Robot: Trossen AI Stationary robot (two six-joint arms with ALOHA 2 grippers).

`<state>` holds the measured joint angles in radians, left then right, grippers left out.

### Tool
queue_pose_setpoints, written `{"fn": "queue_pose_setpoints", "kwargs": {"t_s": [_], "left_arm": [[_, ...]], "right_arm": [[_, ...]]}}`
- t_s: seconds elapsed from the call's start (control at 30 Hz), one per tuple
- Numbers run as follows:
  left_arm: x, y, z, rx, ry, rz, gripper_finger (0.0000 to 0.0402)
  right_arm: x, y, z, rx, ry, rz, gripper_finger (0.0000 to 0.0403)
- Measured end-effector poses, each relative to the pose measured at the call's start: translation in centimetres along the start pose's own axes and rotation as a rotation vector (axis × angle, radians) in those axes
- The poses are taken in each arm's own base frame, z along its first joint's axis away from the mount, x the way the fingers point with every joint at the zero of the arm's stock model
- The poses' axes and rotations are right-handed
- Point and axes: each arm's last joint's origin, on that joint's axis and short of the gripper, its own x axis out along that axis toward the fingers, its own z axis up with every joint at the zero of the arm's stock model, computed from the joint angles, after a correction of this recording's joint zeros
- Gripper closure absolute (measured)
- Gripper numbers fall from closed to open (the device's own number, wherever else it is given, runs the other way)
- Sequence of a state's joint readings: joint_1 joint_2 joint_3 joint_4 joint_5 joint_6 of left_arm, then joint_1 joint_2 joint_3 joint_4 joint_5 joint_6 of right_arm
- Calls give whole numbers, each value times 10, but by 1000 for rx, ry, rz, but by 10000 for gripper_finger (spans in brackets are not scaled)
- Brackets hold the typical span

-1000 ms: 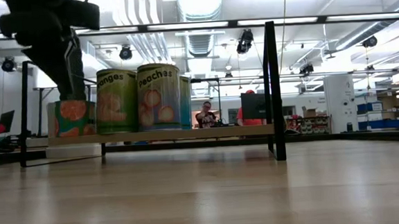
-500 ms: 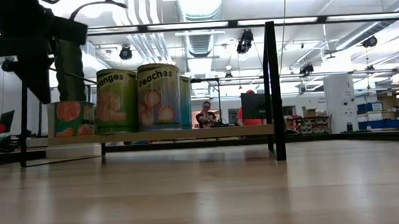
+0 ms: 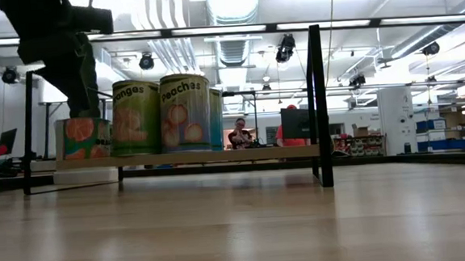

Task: Pick and place cans onto a shelf
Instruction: Adjust the small canned oranges can on the shelf

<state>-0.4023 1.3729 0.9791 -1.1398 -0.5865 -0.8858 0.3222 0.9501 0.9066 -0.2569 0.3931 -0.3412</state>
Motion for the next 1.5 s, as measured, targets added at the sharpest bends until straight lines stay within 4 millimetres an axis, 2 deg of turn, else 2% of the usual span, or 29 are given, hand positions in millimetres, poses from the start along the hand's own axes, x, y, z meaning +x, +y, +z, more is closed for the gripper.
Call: {"fn": "queue_pose_setpoints", "kwargs": {"t_s": [0.27, 0.4, 0.63, 0.8, 1.07, 1.13, 1.33, 1.5], "left_arm": [[14, -1, -9, -22, -23, 40, 402], [15, -1, -13, -7, 18, 23, 402], [4, 9, -13, 76, 124, 67, 402], [-3, 9, -5, 54, 68, 74, 402], [-9, -10, 0, 115, 69, -159, 402], [-7, -12, -2, 121, 65, -169, 402], [0, -13, -8, 134, 92, -140, 402], [2, -5, -15, 122, 149, -53, 402]], "right_arm": [[0, 0, 0, -3, 0, 0, 390], [0, 0, 0, -3, 0, 0, 390], [0, 0, 0, -2, 0, 0, 390], [0, 0, 0, -2, 0, 0, 390], [0, 0, 0, -3, 0, 0, 390], [0, 0, 0, -3, 0, 0, 390], [0, 0, 0, -2, 0, 0, 390], [0, 0, 0, -3, 0, 0, 390]]}}
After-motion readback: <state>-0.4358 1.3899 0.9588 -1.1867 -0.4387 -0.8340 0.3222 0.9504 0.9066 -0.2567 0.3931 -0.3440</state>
